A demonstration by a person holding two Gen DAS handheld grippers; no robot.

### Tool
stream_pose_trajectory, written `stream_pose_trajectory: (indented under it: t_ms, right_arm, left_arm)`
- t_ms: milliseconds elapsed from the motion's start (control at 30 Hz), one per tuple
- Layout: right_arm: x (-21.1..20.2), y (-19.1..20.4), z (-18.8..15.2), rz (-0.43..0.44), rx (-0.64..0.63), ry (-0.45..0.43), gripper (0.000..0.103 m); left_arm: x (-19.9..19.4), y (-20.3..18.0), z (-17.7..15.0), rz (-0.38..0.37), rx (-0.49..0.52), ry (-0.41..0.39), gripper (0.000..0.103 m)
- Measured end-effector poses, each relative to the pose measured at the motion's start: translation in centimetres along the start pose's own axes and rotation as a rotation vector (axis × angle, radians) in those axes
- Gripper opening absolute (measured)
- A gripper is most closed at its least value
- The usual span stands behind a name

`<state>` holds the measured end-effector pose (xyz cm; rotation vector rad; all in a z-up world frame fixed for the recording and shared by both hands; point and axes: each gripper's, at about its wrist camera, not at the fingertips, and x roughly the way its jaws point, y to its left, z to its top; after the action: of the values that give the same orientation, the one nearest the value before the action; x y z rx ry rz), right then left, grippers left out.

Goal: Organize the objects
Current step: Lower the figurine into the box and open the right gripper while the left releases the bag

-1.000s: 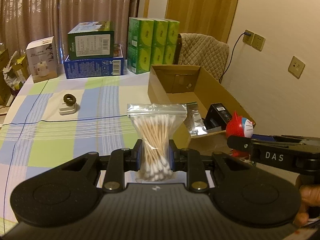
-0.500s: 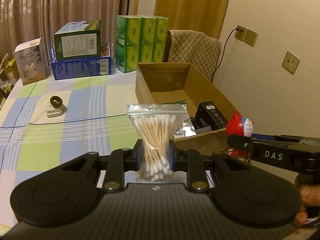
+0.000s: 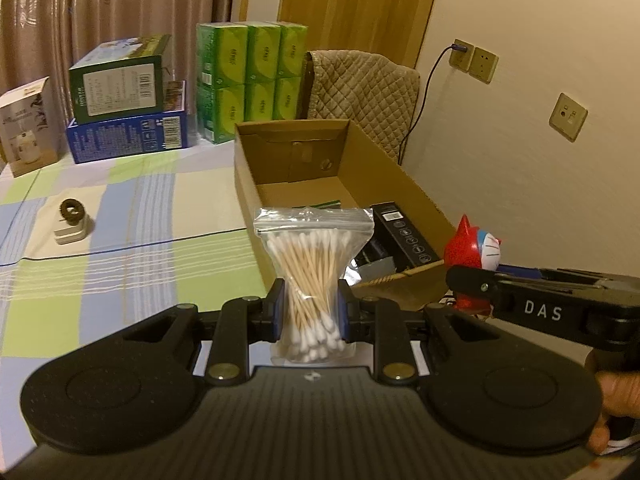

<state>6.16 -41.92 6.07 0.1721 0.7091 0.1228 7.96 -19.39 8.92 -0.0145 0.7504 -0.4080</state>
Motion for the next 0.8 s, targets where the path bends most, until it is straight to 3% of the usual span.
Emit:
stream_pose_trajectory:
  t_ms: [367, 733, 800]
  right_arm:
    - [1.6, -1.0, 3.9, 0.015, -0.033, -0.02, 0.037]
    - [5.0, -2.8, 6.8, 0.002, -0.026, 0.013, 0.037]
    - [5.4, -3.1, 6.8, -0.006, -0.022, 0.018, 0.037]
  left_arm:
    - [3.2, -1.0, 3.1, -0.023, 0.001, -0.009, 0.021]
    - [8.0, -1.7, 5.8, -0.042, 0.011, 0.026, 0.022]
    - [8.9, -1.7, 6.2, -0.038, 0.006, 0.028, 0.027]
